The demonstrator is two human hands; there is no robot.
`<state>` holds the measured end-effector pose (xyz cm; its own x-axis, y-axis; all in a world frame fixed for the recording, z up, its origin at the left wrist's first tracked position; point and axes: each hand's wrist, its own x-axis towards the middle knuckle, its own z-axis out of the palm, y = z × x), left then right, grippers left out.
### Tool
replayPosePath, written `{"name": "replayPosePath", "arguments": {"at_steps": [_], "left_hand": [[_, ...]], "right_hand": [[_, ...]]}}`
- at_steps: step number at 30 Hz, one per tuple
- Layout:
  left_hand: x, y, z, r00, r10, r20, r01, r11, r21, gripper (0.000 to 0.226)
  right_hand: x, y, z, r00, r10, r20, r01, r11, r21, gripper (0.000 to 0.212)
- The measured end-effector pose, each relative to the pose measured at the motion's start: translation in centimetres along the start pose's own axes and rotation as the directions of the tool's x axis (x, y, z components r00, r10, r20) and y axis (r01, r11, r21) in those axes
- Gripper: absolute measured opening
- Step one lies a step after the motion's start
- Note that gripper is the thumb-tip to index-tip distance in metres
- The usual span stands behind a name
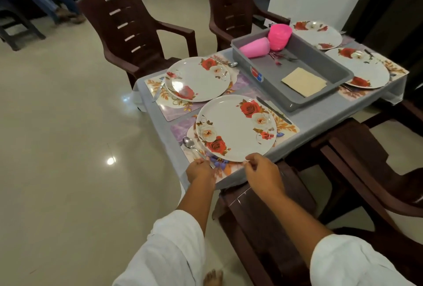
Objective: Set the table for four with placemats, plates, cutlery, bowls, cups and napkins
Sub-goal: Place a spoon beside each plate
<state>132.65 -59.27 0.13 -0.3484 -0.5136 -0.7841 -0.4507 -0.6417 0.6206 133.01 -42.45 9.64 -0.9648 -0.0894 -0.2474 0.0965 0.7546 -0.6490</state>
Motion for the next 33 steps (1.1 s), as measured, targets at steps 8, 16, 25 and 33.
{"name": "replayPosePath", "arguments": {"at_steps": [8,16,25,33], "left_hand": [[1.2,-0.8,-0.3,0.998,0.041,0.056,-0.047,0.993,0.112,0.030],[3.0,-1.6,0.6,1.000,0.011,-0.021,-0.008,0.989,0.146,0.019],[3.1,-1.5,0.9,0.997,0.060,-0.054,-0.041,0.954,0.299,0.019],[6.3,-2.7,1.4,0.999,0.030,-0.039,-0.014,0.933,0.358,0.030]], "right_hand": [[1.0,0.1,0.8,1.000,0.001,0.004,-0.001,1.000,0.018,0.026],[1.3,0.5,0.5,0.999,0.010,0.036,-0.009,1.000,-0.014,0.027],[1.8,1.4,-0.4,0.999,0.014,0.039,-0.011,0.998,-0.062,0.026],[2.0,0.9,-0.3,0.999,0.001,0.045,0.005,0.992,-0.123,0.027]]}}
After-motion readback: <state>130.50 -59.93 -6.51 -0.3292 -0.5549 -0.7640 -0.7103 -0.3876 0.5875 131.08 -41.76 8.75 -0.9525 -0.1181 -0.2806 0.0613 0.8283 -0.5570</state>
